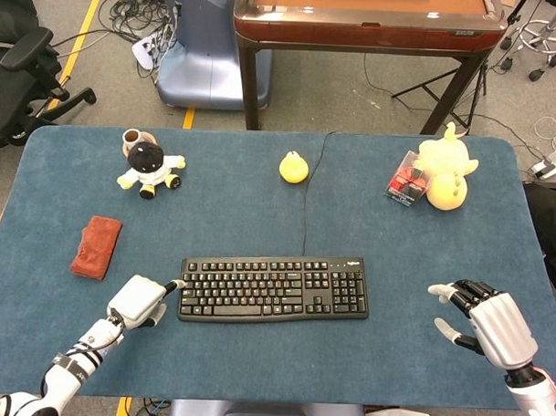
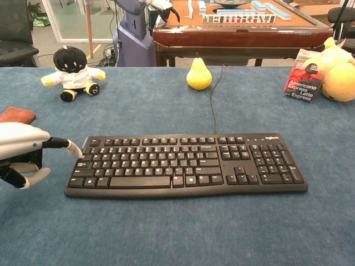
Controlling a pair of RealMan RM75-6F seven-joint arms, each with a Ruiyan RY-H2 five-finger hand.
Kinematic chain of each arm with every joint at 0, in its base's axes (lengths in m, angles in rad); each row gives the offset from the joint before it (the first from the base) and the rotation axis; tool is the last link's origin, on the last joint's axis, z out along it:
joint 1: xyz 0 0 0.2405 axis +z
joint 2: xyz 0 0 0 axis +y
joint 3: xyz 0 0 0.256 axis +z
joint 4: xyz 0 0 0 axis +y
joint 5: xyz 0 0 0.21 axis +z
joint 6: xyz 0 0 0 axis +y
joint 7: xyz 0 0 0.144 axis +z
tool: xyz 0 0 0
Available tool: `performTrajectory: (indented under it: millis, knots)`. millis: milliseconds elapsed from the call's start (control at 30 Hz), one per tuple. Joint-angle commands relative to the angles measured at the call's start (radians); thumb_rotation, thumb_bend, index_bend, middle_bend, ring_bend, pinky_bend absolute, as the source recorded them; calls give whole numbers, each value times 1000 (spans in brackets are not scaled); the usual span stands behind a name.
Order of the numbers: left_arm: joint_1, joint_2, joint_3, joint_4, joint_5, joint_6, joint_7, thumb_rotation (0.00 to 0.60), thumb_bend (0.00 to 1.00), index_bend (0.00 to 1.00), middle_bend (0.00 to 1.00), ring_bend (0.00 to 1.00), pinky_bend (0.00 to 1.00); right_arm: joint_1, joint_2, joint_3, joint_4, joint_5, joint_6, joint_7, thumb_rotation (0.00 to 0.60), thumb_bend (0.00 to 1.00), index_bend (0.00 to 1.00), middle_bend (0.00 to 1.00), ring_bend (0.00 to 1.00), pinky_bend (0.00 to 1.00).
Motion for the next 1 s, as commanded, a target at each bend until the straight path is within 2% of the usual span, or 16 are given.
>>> performTrajectory:
  millis: [33, 700, 1000]
  knots:
    - [-2, -5, 5, 6, -7, -3, 5, 600, 523, 219, 1000, 984, 1000, 0, 0, 0, 0, 0, 2, 1, 600, 226, 379, 514, 419, 583]
    - [-16, -24, 20, 19, -24, 5, 20, 600, 523, 228, 1000, 985, 1000, 0, 0, 0, 1, 0, 1, 3, 600, 226, 379, 515, 419, 583]
    - [-2, 12, 26, -30, 4, 52, 16, 600, 522, 229, 1000, 984, 1000, -2, 1, 0, 4, -3, 10, 9, 600, 227, 380, 515, 419, 583]
